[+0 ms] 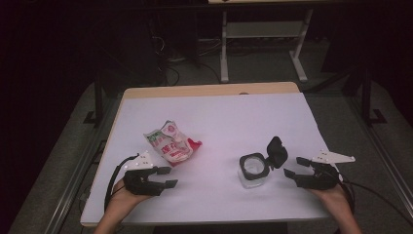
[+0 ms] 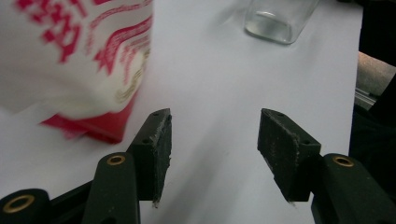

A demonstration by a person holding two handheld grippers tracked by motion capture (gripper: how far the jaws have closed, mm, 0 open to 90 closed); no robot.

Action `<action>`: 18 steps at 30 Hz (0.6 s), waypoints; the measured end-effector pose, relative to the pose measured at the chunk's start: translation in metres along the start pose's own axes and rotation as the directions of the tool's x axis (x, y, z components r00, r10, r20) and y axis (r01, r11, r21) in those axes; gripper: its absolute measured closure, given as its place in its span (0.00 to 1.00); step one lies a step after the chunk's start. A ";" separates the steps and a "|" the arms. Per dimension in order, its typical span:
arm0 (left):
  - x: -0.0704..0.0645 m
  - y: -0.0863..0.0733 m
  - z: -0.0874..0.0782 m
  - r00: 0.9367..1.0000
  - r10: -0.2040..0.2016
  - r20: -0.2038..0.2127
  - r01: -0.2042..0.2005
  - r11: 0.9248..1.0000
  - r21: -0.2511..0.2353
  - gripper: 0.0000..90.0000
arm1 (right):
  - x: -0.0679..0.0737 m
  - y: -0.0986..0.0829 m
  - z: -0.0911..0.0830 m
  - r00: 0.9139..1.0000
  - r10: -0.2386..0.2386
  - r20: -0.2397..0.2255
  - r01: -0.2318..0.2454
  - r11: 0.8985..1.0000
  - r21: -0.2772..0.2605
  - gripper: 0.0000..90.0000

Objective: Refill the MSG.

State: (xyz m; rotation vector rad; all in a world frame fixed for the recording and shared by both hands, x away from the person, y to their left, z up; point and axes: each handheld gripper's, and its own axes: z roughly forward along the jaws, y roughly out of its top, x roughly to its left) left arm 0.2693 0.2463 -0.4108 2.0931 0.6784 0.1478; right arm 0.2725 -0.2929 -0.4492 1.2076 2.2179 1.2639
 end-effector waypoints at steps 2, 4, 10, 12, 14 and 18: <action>0.004 -0.001 -0.005 1.000 -0.008 -0.015 0.008 1.000 -0.011 0.50 | 0.000 0.000 -0.001 1.000 0.003 0.002 -0.003 1.000 -0.003 0.30; 0.008 -0.002 -0.009 1.000 -0.006 -0.028 0.006 1.000 -0.022 0.50 | -0.001 0.000 0.000 1.000 0.000 0.001 0.000 1.000 -0.005 0.30; 0.020 -0.007 -0.020 0.999 -0.025 -0.028 0.023 0.998 -0.052 0.49 | -0.001 0.000 -0.001 1.000 -0.003 -0.001 0.003 1.000 -0.002 0.30; 0.024 -0.007 -0.023 0.999 -0.029 -0.036 0.027 0.998 -0.056 0.49 | -0.001 0.000 0.000 1.000 -0.005 -0.001 0.005 1.000 -0.001 0.30; 0.028 -0.007 -0.025 0.998 -0.032 -0.046 0.029 0.998 -0.062 0.47 | 0.000 0.000 0.000 1.000 0.000 -0.002 0.000 1.000 0.001 0.30; 0.038 -0.003 -0.026 0.997 -0.008 -0.074 0.003 0.998 -0.067 0.46 | 0.000 0.000 0.001 1.000 -0.001 -0.002 0.001 1.000 0.004 0.30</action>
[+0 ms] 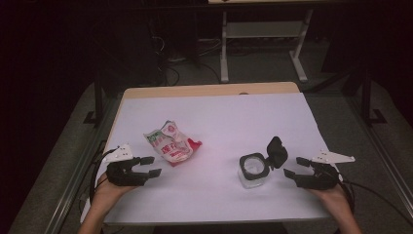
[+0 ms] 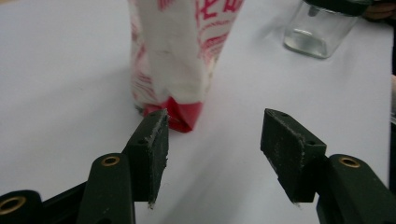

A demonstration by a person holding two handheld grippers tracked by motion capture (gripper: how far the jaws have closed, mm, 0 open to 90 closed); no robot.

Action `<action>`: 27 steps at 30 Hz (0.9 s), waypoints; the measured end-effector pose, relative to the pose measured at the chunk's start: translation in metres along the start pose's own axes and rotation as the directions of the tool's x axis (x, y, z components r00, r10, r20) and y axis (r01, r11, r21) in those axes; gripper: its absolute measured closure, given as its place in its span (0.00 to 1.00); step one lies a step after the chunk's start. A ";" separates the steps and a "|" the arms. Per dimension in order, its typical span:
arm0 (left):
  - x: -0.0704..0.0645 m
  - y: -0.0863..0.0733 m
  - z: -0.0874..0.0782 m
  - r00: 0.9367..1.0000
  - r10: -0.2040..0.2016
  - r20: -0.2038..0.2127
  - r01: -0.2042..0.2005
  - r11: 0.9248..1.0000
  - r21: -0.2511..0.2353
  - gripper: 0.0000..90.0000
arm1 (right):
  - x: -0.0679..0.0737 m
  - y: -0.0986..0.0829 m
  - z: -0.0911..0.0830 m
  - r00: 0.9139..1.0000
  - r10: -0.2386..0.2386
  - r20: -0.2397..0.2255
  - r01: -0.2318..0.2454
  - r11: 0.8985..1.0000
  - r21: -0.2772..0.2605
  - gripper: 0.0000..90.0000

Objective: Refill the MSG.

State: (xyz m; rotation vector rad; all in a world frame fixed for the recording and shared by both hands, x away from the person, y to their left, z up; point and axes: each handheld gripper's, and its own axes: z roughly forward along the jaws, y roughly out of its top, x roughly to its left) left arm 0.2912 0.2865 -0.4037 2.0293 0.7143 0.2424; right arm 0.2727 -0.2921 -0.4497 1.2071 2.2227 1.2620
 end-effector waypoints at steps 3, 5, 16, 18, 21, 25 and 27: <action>0.004 0.004 0.001 1.000 -0.007 -0.006 0.007 1.000 -0.020 0.45 | 0.001 0.001 0.000 1.000 -0.002 -0.001 0.002 1.000 -0.001 0.30; 0.006 0.007 0.002 1.000 -0.003 -0.013 0.003 0.999 -0.032 0.45 | 0.001 0.001 0.000 1.000 -0.003 -0.001 0.003 1.000 -0.003 0.30; 0.015 0.030 0.025 0.999 0.045 0.003 -0.045 0.998 -0.052 0.46 | 0.001 0.001 -0.001 1.000 0.006 0.001 -0.006 1.000 -0.005 0.30; 0.015 0.033 0.031 0.998 0.057 0.007 -0.057 0.997 -0.050 0.48 | 0.001 0.001 -0.001 1.000 0.004 0.001 -0.004 1.000 -0.005 0.30; 0.016 0.035 0.038 0.997 0.073 -0.006 -0.073 0.996 -0.057 0.59 | 0.000 0.001 0.000 1.000 0.003 0.000 -0.003 1.000 -0.004 0.30; 0.017 0.034 0.041 0.997 0.078 -0.013 -0.079 0.995 -0.066 0.67 | 0.000 0.000 -0.001 1.000 0.007 0.000 -0.007 1.000 -0.005 0.30; 0.017 0.033 0.041 0.997 0.073 -0.012 -0.074 0.995 -0.072 0.71 | 0.000 0.000 -0.002 1.000 0.011 0.000 -0.011 1.000 -0.006 0.30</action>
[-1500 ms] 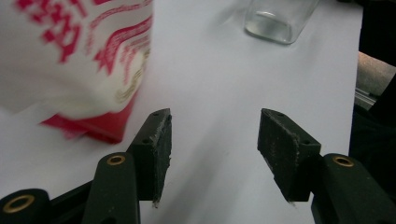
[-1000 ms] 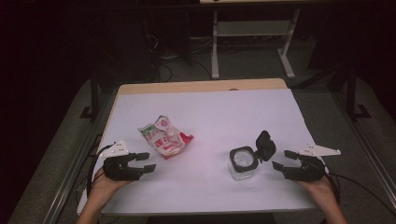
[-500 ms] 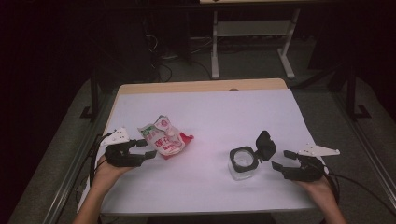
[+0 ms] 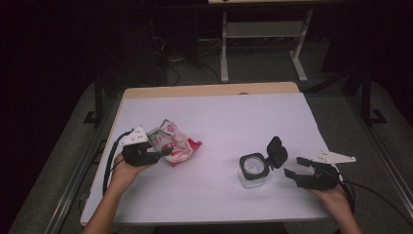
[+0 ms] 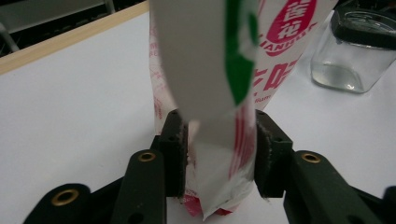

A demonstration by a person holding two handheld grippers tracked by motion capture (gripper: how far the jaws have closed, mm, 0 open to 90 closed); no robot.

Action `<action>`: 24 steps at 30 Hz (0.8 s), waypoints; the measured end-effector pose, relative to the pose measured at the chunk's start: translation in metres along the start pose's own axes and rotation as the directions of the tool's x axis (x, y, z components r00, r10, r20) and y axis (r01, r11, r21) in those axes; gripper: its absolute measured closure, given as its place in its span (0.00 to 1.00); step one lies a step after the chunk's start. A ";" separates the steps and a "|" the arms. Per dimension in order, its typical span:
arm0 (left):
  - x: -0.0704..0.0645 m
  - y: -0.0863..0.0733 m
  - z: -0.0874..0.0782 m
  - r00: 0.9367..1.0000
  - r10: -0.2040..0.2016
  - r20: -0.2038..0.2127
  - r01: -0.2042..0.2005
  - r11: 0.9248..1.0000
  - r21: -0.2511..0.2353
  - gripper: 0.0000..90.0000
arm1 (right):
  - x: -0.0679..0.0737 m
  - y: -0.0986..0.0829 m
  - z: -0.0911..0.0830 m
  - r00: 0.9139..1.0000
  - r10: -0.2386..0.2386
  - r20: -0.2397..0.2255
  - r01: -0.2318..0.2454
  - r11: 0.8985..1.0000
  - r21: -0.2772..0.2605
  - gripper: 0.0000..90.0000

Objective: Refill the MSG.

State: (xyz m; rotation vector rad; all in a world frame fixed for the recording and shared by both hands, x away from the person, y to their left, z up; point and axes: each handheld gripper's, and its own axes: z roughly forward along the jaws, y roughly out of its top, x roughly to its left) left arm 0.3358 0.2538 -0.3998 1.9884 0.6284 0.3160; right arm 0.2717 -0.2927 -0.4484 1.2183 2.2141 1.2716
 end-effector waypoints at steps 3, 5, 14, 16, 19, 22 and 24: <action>0.000 0.000 -0.001 1.000 0.012 0.000 -0.012 1.000 -0.007 0.77 | 0.000 0.000 0.001 1.000 -0.006 -0.002 0.006 1.000 0.001 0.30; 0.001 0.001 -0.001 1.000 0.006 0.005 -0.006 1.000 -0.019 0.85 | 0.001 0.000 0.002 1.000 -0.006 -0.002 0.006 1.000 0.004 0.30; 0.000 0.001 0.000 1.000 -0.008 0.012 0.008 1.000 -0.028 0.98 | 0.000 0.000 0.002 1.000 -0.007 0.001 0.007 1.000 0.005 0.30; 0.000 0.001 0.000 1.000 -0.003 0.009 0.003 1.000 -0.027 0.98 | 0.000 0.000 0.002 1.000 -0.011 -0.001 0.011 1.000 0.006 0.30; -0.001 0.001 0.000 1.000 -0.015 0.011 0.016 1.000 -0.024 0.98 | 0.000 0.000 0.003 1.000 -0.015 -0.002 0.015 1.000 0.008 0.30; 0.001 0.002 0.001 1.000 -0.018 0.015 0.018 1.000 -0.019 0.99 | 0.000 -0.001 0.003 1.000 -0.013 0.000 0.013 1.000 0.010 0.30; 0.001 0.003 0.001 1.000 -0.014 0.015 0.014 1.000 -0.019 1.00 | 0.000 0.000 0.003 1.000 -0.008 0.000 0.008 1.000 0.010 0.30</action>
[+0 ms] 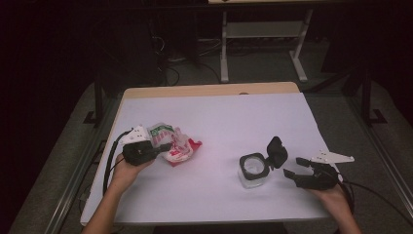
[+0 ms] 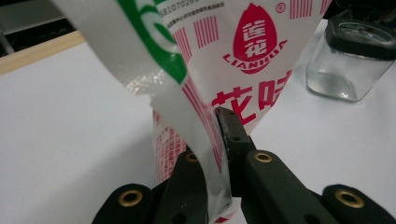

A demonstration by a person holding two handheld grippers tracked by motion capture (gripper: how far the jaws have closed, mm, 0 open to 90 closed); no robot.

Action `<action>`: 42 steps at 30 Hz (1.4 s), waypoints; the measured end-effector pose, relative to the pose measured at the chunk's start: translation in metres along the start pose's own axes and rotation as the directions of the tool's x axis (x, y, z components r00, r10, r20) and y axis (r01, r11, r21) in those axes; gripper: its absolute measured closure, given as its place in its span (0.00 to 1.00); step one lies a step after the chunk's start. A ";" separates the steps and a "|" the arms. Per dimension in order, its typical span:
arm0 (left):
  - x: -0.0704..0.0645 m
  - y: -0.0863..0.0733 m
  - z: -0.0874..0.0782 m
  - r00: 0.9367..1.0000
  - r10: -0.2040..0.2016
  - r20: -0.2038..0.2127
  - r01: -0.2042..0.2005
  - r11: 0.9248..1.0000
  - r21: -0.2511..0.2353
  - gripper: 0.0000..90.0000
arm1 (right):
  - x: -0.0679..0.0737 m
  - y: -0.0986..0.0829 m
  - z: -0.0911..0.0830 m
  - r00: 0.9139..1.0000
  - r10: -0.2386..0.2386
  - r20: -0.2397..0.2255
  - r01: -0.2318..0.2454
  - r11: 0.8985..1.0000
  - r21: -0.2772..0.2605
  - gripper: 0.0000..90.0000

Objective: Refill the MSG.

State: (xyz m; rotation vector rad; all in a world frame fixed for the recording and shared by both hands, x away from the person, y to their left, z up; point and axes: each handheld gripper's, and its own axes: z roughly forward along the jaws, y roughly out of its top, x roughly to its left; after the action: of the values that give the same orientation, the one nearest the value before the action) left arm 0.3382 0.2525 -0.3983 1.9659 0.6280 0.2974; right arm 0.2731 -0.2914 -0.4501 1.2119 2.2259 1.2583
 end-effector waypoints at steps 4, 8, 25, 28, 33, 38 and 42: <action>0.002 -0.001 0.000 1.000 -0.020 0.011 0.020 1.000 -0.009 1.00 | 0.002 0.001 0.000 1.000 -0.011 0.002 0.011 1.000 -0.006 0.30; 0.000 0.002 0.000 1.000 -0.008 0.012 0.009 1.000 -0.026 1.00 | 0.002 0.001 0.000 1.000 -0.008 0.001 0.008 1.000 -0.003 0.30; -0.018 0.045 0.002 0.999 -0.002 0.035 0.004 0.998 -0.063 1.00 | 0.005 -0.002 -0.014 1.000 0.011 0.009 -0.010 0.999 -0.031 0.30; -0.019 0.046 -0.001 0.999 -0.007 0.044 0.009 0.998 -0.063 1.00 | 0.008 0.000 -0.021 1.000 0.015 0.010 -0.014 0.999 -0.048 0.30; -0.024 0.048 -0.006 0.998 -0.023 0.058 0.028 0.996 -0.084 1.00 | 0.016 0.010 -0.026 1.000 -0.009 -0.002 0.009 0.998 -0.066 0.32; -0.027 0.050 -0.010 0.997 -0.019 0.077 0.028 0.993 -0.117 1.00 | 0.019 0.013 -0.029 1.000 -0.016 -0.023 0.015 0.999 -0.039 0.50; -0.030 0.051 -0.012 0.996 -0.027 0.086 0.037 0.992 -0.121 1.00 | 0.020 0.008 -0.033 0.998 0.004 -0.069 -0.004 1.000 -0.009 0.79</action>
State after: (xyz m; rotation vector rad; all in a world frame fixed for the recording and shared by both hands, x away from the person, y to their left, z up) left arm 0.3230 0.2265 -0.3458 1.8396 0.5730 0.2268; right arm 0.2454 -0.2918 -0.4220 1.1875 2.2644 1.3296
